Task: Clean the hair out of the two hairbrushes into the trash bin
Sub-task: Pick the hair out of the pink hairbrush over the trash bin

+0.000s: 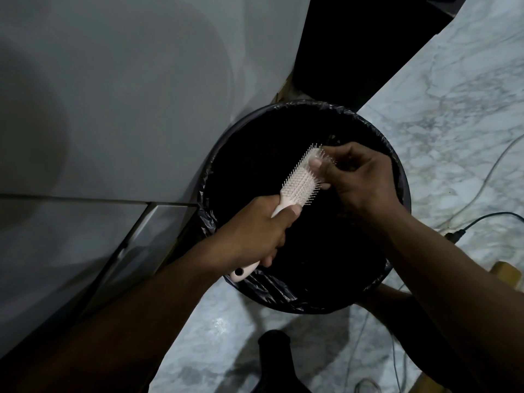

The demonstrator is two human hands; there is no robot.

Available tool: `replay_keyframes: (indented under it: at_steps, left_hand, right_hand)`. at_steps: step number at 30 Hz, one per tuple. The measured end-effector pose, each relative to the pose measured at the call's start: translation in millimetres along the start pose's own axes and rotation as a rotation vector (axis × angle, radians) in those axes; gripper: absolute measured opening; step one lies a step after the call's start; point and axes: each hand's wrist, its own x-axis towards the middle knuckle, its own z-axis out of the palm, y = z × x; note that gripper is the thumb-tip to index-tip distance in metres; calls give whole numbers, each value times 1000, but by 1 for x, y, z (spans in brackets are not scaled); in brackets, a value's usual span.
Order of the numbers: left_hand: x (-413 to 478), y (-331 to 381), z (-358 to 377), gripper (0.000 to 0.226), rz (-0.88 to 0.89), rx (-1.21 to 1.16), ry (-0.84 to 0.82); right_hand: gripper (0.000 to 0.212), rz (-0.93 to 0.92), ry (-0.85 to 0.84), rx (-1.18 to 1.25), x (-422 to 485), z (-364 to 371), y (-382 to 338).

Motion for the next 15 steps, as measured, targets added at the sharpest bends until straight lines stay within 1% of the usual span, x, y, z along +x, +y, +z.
replay_keyframes:
  at_steps: [2, 3, 8, 10, 12, 15]
  left_hand:
    - [0, -1, 1, 30, 4, 23, -6]
    - [1, -1, 2, 31, 5, 30, -4]
    - [3, 0, -1, 32, 5, 46, 13]
    - [3, 0, -1, 32, 4, 42, 10]
    - [3, -1, 0, 32, 3, 46, 8]
    - [3, -2, 0, 31, 4, 64, 7]
  right_hand:
    - [7, -26, 49, -25, 0, 0, 4]
    - [6, -32, 76, -34, 0, 0, 5]
    - [16, -19, 180, 16, -3, 3, -3]
    - [18, 51, 224, 87, -3, 2, -8]
    - [21, 182, 255, 177, -1, -1, -12]
    - [29, 335, 258, 299, 1, -3, -15]
